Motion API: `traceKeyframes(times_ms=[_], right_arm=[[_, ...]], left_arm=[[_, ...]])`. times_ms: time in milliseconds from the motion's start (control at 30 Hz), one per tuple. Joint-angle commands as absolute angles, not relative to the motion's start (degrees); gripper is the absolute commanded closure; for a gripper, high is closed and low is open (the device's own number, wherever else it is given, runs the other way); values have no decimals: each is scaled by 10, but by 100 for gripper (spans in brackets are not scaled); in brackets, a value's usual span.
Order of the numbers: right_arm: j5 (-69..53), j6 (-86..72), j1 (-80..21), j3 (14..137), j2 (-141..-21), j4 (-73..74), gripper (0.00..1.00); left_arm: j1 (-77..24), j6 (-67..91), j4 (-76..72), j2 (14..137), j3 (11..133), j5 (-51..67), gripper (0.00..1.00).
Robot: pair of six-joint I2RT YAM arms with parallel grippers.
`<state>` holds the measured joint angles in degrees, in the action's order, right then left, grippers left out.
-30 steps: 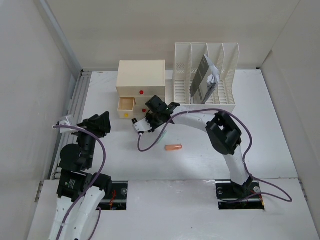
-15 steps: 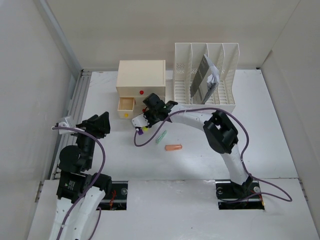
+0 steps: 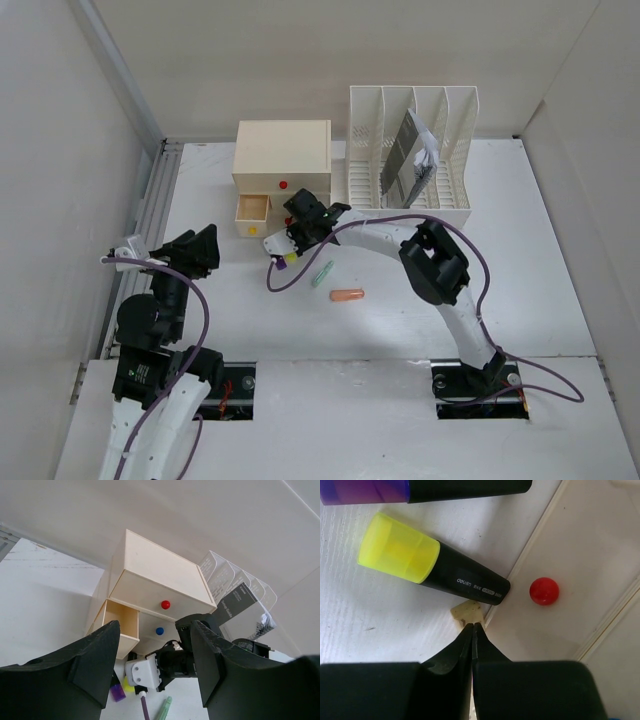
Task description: Organize the desk
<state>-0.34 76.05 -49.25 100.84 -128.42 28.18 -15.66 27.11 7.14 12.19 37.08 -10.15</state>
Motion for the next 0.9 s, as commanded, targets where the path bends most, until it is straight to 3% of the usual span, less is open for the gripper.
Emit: traceKeyframes(times_ms=[0,867], right_arm=[[4,753,-498,1033,-1291,261,96],[40,715,-498,1004,-1318,144,100]], left_arm=[[-156,272,49,116,371,-99,44],[-156,272,49,116,371,-99,44]])
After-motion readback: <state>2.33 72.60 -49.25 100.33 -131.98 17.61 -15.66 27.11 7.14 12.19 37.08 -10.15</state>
